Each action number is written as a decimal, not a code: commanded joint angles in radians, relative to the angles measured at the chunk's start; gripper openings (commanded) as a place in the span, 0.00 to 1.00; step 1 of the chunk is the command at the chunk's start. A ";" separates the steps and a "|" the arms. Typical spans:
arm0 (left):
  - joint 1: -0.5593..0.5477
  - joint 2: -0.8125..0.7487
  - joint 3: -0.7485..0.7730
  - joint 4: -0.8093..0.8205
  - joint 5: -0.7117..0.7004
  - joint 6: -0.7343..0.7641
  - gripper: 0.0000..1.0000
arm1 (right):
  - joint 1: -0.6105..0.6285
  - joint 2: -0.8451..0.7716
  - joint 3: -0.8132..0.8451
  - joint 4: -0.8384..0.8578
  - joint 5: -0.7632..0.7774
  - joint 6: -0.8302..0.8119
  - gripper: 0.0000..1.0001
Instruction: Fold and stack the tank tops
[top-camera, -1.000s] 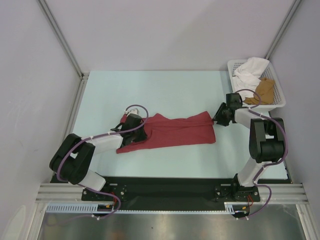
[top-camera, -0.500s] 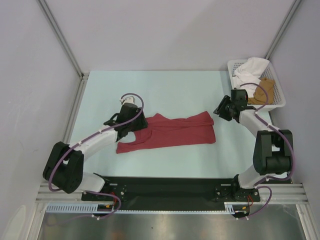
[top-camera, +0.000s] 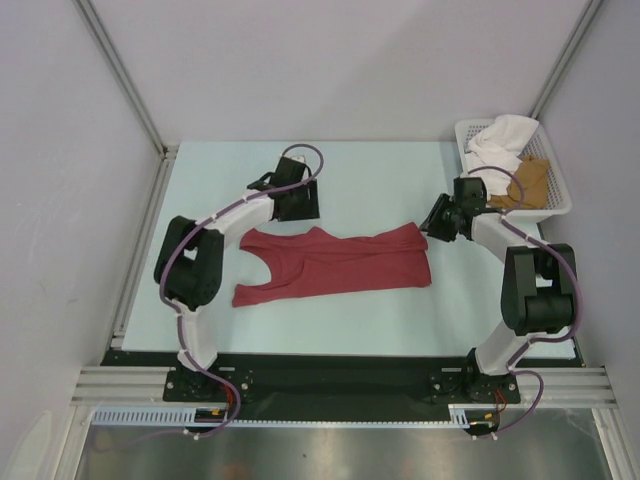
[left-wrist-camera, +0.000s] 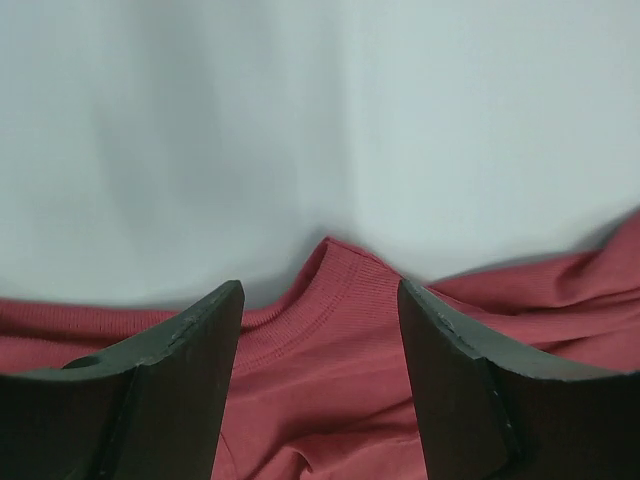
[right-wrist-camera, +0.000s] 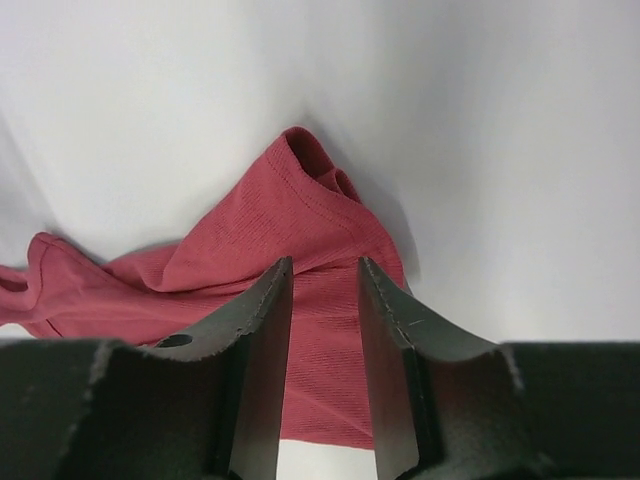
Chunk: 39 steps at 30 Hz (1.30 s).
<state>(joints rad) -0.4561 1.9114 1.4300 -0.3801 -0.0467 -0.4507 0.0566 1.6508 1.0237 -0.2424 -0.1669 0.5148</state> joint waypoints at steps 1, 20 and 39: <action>0.000 0.058 0.081 -0.086 0.027 0.046 0.69 | 0.018 0.030 0.047 0.000 -0.023 -0.021 0.38; -0.010 0.216 0.181 -0.100 0.033 0.050 0.53 | 0.071 0.063 -0.024 0.055 0.043 0.004 0.36; -0.050 0.232 0.211 -0.118 0.033 0.058 0.39 | 0.071 0.053 -0.030 0.049 0.046 0.008 0.33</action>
<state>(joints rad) -0.5056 2.1277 1.5970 -0.4950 -0.0219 -0.4133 0.1280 1.7130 0.9951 -0.2089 -0.1364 0.5232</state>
